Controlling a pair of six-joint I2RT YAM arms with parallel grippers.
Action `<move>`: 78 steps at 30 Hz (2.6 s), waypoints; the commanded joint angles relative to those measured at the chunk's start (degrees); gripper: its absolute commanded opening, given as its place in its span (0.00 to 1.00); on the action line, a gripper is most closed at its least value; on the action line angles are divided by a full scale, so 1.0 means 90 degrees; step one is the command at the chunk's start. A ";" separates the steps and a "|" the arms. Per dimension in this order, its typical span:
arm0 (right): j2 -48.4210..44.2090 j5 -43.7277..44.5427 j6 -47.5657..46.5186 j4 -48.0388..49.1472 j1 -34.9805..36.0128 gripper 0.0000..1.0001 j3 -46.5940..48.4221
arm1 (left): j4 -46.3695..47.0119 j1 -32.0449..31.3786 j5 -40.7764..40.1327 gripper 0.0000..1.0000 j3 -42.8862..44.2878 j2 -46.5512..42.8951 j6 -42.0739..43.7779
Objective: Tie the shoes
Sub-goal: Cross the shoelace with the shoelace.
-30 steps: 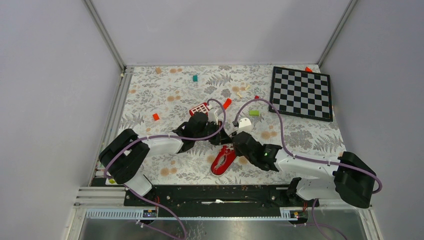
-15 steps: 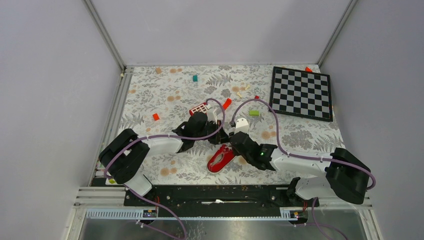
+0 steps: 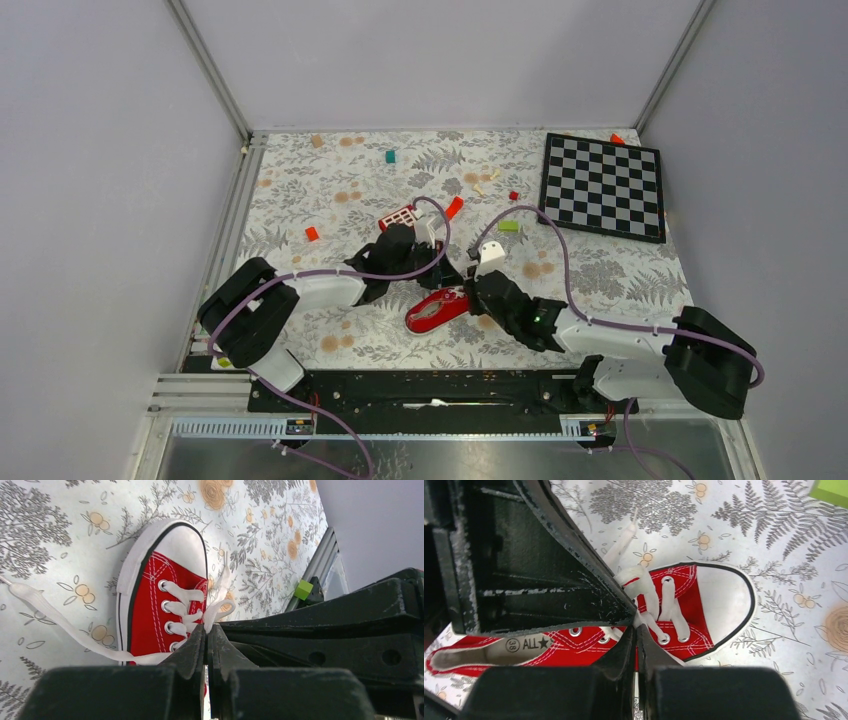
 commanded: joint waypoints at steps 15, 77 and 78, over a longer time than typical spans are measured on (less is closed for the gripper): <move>-0.0146 -0.2552 0.1024 0.4311 -0.0890 0.00 -0.2144 | 0.0014 -0.0089 0.0761 0.00 -0.0224 -0.0329 -0.0089; 0.2150 -0.6209 0.3212 0.8278 -0.2596 0.00 -0.1753 | 0.0551 0.0376 0.1170 0.00 -0.0567 0.0003 -0.0241; 0.2108 -0.6224 0.3175 0.8283 -0.2601 0.00 -0.1737 | 0.0560 0.0385 0.1170 0.00 -0.0579 0.0001 -0.0246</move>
